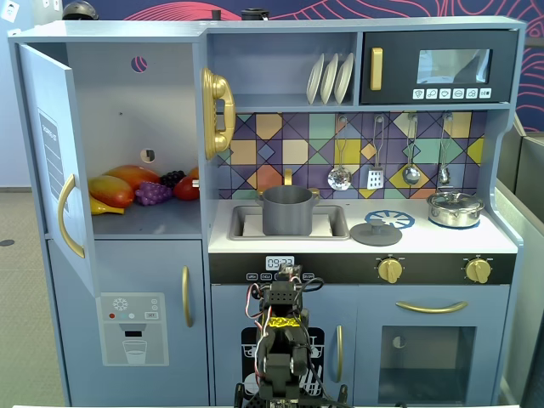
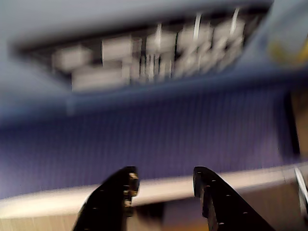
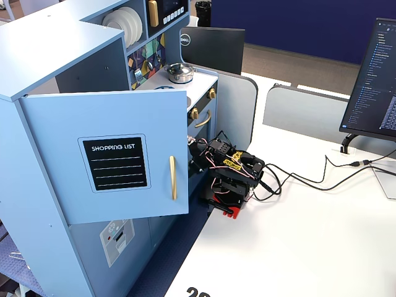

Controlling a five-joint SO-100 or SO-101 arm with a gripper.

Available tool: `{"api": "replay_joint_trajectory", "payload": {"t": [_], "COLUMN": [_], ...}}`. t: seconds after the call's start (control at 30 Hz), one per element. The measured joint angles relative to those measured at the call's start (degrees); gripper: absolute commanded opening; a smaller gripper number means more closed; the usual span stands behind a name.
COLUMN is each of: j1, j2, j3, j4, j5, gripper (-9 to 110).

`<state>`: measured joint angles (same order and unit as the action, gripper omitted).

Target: Pick up the green pineapple from the left cabinet and place it in the gray recipient

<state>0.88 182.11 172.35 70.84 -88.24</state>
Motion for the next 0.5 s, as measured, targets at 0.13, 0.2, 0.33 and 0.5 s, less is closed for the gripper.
{"api": "replay_joint_trajectory", "payload": {"t": [0.13, 0.2, 0.33, 0.5], "j1": [-1.85, -2.11, -1.76, -2.11], "j2": [0.26, 0.26, 0.26, 0.26], "j3": [-1.32, -1.41, -1.41, -1.41], "j4": [7.56, 7.56, 7.56, 7.56], "j5": [-3.43, -1.58, -0.88, -0.88], "gripper": [4, 5, 5, 5]}}
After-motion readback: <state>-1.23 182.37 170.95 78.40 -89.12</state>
